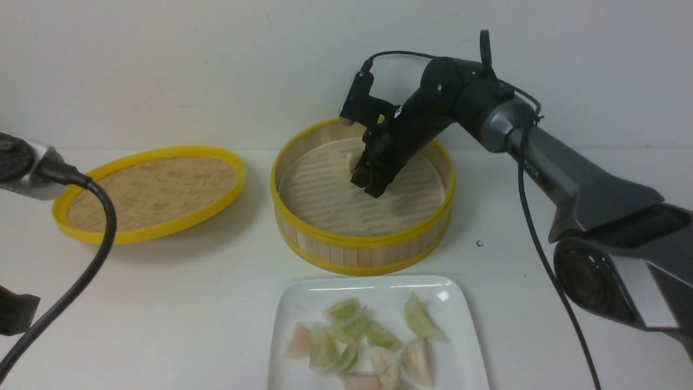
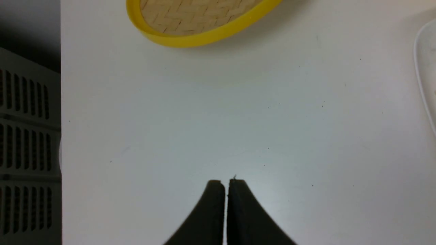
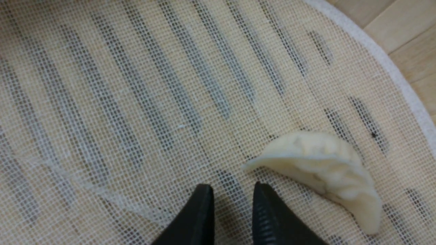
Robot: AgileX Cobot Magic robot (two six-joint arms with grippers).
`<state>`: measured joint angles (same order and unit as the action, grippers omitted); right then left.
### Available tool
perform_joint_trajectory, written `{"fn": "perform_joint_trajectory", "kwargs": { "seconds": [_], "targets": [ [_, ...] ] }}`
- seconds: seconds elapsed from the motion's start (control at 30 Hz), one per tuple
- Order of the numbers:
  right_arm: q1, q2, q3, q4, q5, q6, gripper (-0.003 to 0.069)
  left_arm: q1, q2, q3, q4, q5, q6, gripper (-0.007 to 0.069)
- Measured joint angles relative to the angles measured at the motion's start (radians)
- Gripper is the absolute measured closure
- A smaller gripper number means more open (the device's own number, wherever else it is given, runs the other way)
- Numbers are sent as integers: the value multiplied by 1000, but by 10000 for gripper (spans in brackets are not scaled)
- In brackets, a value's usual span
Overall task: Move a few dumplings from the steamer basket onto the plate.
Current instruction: Use the left arm to grab a dumpling from the steamer
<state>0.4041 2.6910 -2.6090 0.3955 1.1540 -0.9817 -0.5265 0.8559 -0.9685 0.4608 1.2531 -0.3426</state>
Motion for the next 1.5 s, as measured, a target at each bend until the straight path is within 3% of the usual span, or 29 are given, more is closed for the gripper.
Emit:
{"fn": "perform_joint_trajectory", "kwargs": {
  "seconds": [0.43,0.6,0.77,0.9,1.03,1.17,1.23,1.27,1.33,1.37,1.43,1.5],
  "targets": [
    [0,10,-92,-82,94,238,488,0,0,0,0,0,0,631],
    [0,5,-92,-96,96,370,390,0,0,0,0,0,0,631],
    [0,-52,-92,-138,102,603,219,0,0,0,0,0,-51,631],
    [-3,-130,-92,-158,103,819,193,0,42,-15,-3,1,-104,631],
    [-6,-245,-45,-165,104,872,272,2,149,-100,-35,2,-100,625],
    [-6,-402,168,-218,103,869,474,67,263,-212,-146,-3,-3,617],
    [-6,-491,286,-242,103,869,581,115,314,-257,-224,-14,73,617],
    [-6,-562,390,-253,104,869,630,156,358,-301,-311,-33,165,617],
    [-6,-646,517,-254,104,869,656,199,426,-344,-432,-61,304,617],
    [-6,-657,530,-254,104,869,658,199,435,-355,-446,-63,319,617],
    [-6,-808,696,-222,104,861,671,217,566,-425,-608,-93,489,617],
    [-6,-892,790,-195,104,851,673,217,661,-475,-684,-104,547,617]
  ]
}}
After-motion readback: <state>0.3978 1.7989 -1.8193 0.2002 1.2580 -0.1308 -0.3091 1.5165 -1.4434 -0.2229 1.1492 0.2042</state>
